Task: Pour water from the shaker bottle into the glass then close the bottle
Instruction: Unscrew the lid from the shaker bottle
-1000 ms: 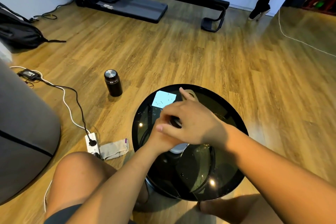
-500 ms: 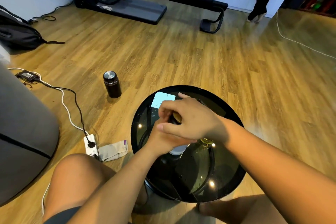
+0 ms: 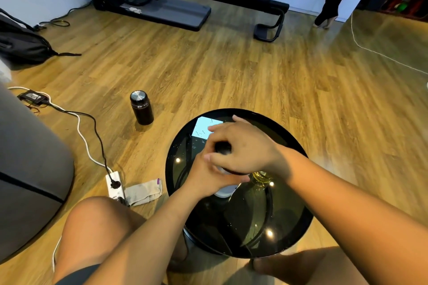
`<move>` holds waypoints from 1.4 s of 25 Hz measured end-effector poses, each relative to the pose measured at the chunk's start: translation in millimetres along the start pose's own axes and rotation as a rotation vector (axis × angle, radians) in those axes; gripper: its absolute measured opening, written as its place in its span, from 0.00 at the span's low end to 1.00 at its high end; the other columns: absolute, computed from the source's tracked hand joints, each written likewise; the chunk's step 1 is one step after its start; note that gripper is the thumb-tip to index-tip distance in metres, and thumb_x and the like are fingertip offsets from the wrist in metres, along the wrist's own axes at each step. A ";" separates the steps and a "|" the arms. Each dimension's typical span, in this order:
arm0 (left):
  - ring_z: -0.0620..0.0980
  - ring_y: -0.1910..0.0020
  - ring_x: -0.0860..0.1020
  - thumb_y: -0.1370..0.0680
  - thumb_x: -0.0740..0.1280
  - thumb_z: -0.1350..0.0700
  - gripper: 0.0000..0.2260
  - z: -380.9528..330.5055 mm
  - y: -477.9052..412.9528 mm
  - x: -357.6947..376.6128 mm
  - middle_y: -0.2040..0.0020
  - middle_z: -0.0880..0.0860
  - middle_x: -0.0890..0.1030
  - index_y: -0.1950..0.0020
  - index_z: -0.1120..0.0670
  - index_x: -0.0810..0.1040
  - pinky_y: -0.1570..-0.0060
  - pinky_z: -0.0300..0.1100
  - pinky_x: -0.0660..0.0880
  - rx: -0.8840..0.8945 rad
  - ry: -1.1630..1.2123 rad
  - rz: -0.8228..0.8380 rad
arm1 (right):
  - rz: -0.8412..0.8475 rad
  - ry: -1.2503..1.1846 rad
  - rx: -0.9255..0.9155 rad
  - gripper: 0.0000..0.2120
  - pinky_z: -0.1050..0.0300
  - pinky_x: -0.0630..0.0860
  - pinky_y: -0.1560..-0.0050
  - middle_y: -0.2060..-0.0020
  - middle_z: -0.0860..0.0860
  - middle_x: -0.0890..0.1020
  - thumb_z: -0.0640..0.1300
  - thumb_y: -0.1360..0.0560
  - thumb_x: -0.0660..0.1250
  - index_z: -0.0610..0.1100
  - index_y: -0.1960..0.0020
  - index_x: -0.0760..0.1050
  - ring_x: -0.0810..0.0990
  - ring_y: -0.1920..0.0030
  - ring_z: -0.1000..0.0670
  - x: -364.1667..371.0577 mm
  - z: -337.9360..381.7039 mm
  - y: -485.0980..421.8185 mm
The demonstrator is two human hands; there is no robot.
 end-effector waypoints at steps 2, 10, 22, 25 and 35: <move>0.38 0.41 0.80 0.42 0.85 0.39 0.44 0.3 -0.1 -2.4 0.40 0.41 0.81 0.32 0.42 0.68 0.42 0.39 0.79 -0.027 -0.016 -0.006 | -0.132 0.081 0.166 0.27 0.45 0.72 0.37 0.41 0.49 0.80 0.67 0.24 0.53 0.53 0.35 0.75 0.77 0.38 0.47 -10.3 -16.8 -0.2; 0.39 0.44 0.82 0.36 0.77 0.43 0.33 7.8 -2.2 3.4 0.47 0.43 0.82 0.35 0.55 0.76 0.49 0.39 0.80 -0.030 -0.012 0.042 | 0.023 0.193 -0.048 0.11 0.46 0.50 0.24 0.55 0.52 0.82 0.52 0.28 0.60 0.51 0.52 0.79 0.77 0.50 0.51 13.1 24.1 7.3; 0.34 0.43 0.81 0.40 0.86 0.45 0.38 -2.8 -1.0 -0.3 0.44 0.36 0.82 0.37 0.36 0.69 0.47 0.33 0.78 0.019 -0.021 0.002 | 0.073 -0.104 -0.056 0.22 0.54 0.73 0.44 0.48 0.57 0.79 0.49 0.33 0.67 0.54 0.39 0.76 0.77 0.51 0.60 -3.6 12.4 3.3; 0.31 0.42 0.78 0.40 0.86 0.42 0.39 -2.7 -0.6 -1.8 0.44 0.31 0.79 0.41 0.24 0.65 0.48 0.29 0.76 0.017 -0.038 -0.013 | -0.088 -0.058 0.008 0.26 0.52 0.73 0.40 0.43 0.53 0.81 0.60 0.26 0.65 0.55 0.29 0.68 0.78 0.42 0.56 -11.1 6.0 -0.3; 0.31 0.42 0.78 0.36 0.77 0.40 0.31 1.4 -0.4 4.0 0.45 0.40 0.81 0.36 0.44 0.74 0.43 0.39 0.78 0.002 0.001 0.031 | -0.113 -0.080 -0.060 0.13 0.45 0.71 0.36 0.52 0.50 0.83 0.51 0.25 0.62 0.49 0.45 0.81 0.79 0.50 0.50 -4.6 26.0 12.6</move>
Point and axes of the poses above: each hand's wrist, its own y-axis away from the middle knuckle, its own x-axis out of the palm, z = x × y, the point moved 8 cm from there along -y, towards the middle knuckle
